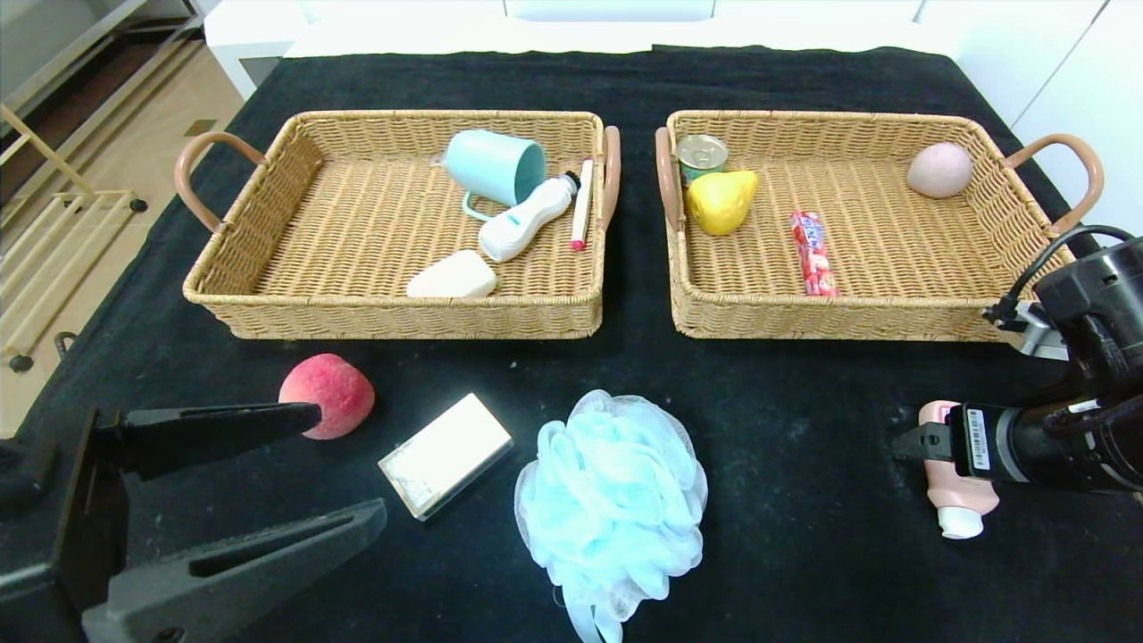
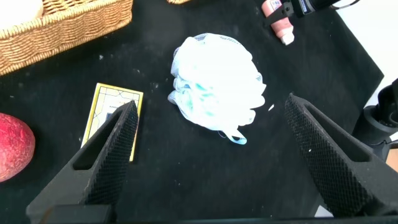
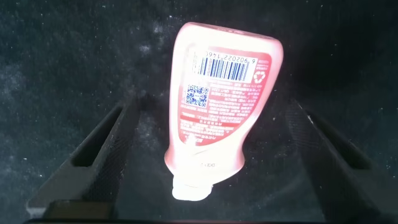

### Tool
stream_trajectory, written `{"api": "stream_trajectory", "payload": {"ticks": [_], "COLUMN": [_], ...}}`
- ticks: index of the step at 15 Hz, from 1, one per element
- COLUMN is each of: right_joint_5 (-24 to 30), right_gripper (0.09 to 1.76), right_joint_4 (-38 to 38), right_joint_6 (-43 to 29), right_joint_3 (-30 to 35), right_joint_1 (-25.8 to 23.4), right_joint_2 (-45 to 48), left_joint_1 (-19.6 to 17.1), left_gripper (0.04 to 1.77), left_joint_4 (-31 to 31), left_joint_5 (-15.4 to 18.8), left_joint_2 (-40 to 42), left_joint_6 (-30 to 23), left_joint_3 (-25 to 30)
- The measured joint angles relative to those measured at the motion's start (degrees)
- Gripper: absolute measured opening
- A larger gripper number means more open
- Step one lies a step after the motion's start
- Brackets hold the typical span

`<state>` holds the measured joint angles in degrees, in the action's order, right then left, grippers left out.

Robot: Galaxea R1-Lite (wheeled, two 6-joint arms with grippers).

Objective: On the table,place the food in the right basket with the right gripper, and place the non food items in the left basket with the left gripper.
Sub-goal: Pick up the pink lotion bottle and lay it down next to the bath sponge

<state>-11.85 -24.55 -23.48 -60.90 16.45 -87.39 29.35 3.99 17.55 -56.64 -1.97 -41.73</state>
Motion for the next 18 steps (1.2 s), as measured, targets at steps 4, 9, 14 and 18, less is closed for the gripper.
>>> {"api": "stream_trajectory", "payload": {"ticks": [4,9,14,18], "right_joint_5": [-0.1,0.0,-0.2,-0.2], "right_gripper": [1.08,0.85,0.85,0.85], "right_joint_4": [0.1,1.0,1.0,1.0], "right_joint_6": [0.0,0.0,-0.6,-1.2], "right_joint_3": [-0.1,0.1,0.2,0.2], "right_joint_1": [-0.2,-0.5,-0.5,-0.5], "right_joint_2": [-0.3,-0.5,-0.7,-0.8], "left_joint_1": [0.0,0.0,0.0,0.8], "left_gripper": [1.72,1.72,1.72,1.72], "left_joint_4": [0.0,-0.1,0.0,0.0], "left_joint_5": [0.0,0.1,0.1,0.0], "left_joint_2": [0.2,0.4,0.4,0.4], "left_joint_6": [0.0,0.1,0.3,0.3], "left_joint_3": [0.1,0.1,0.2,0.3]}}
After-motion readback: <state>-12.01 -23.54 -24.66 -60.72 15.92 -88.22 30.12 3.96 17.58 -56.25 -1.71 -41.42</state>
